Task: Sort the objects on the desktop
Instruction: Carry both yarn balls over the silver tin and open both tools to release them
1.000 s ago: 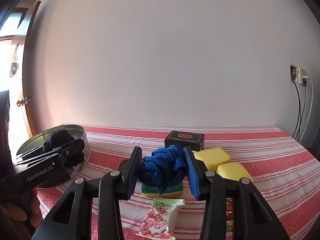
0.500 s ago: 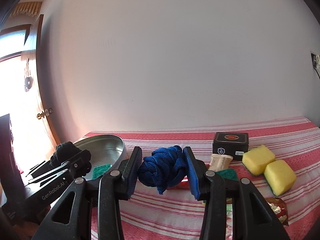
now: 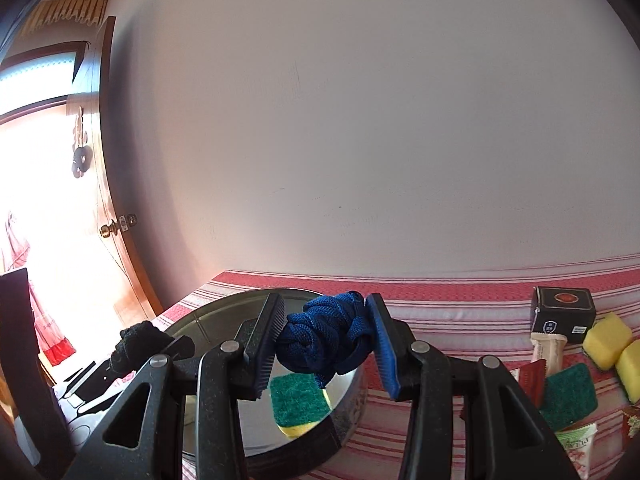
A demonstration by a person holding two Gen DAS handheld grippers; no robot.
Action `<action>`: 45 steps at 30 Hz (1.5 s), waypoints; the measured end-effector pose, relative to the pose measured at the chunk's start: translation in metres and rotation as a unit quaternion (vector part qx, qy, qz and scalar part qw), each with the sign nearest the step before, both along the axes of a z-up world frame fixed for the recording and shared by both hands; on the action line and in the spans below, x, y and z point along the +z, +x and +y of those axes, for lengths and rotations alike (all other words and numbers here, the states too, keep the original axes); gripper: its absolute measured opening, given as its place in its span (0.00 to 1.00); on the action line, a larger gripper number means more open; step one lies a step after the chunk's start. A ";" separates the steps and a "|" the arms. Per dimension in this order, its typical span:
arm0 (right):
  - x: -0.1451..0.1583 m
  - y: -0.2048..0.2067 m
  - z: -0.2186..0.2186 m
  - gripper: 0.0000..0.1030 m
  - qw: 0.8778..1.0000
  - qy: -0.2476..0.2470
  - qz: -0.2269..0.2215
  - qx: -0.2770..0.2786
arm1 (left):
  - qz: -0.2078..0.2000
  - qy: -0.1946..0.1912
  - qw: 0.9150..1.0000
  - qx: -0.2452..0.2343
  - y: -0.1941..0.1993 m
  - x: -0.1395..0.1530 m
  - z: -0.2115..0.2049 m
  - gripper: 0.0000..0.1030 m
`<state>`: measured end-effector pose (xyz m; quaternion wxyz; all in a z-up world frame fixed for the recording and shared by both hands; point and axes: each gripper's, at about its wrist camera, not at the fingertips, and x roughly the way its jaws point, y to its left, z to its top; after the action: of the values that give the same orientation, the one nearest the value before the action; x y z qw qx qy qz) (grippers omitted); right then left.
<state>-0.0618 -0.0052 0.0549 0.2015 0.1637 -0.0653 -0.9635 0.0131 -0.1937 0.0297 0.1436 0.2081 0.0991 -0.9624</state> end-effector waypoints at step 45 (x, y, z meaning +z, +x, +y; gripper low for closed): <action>-0.047 -0.004 -0.078 0.44 0.992 0.116 0.006 0.058 | -0.100 -0.053 0.990 0.082 -0.068 -0.018 -0.053 0.46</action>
<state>-0.0655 -0.0834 0.0081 0.2369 0.1833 0.0576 -0.9523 -0.0547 -0.2466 0.0119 0.2417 0.2869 0.0499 -0.9256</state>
